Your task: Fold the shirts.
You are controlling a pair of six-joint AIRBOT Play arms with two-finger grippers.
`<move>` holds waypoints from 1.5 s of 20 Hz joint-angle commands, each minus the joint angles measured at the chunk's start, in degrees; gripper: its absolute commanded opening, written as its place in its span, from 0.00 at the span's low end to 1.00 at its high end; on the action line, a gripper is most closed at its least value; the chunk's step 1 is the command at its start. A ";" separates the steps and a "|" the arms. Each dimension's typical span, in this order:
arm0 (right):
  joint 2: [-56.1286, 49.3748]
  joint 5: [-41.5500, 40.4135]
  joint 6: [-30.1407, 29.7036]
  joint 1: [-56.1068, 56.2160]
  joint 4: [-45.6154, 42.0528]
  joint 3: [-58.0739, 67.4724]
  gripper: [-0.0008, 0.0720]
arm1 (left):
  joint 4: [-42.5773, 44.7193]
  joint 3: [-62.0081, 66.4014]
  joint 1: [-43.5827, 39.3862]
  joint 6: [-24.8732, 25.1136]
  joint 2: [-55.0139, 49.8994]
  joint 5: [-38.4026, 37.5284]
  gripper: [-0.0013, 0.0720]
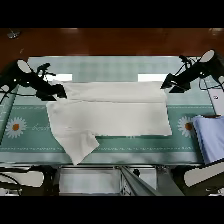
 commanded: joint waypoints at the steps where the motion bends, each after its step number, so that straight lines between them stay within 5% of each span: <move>1: 3.34 8.83 0.46 -3.45 -1.62 2.64 0.87 | 0.02 0.92 2.47 -0.70 2.27 -6.43 0.98; 4: 12.52 8.70 0.11 -8.76 -7.10 -1.31 0.87 | 0.00 -4.42 8.41 -1.31 8.81 -9.20 0.98; 9: 35.01 -10.38 -4.81 -15.43 7.06 -33.20 0.87 | -10.93 -28.52 25.38 -1.62 25.00 -2.14 0.98; 12: 43.67 -14.36 -8.81 -15.13 15.52 -49.09 0.87 | -15.65 -39.76 31.63 0.07 31.30 -2.32 0.98; 17: 46.77 -11.93 -16.76 -15.13 25.22 -62.20 0.87 | -19.69 -48.43 31.36 3.06 34.05 -1.38 0.98; 30: 46.77 -12.79 -18.40 -15.15 31.63 -64.50 0.86 | -18.62 -55.17 24.63 4.96 33.99 1.05 0.98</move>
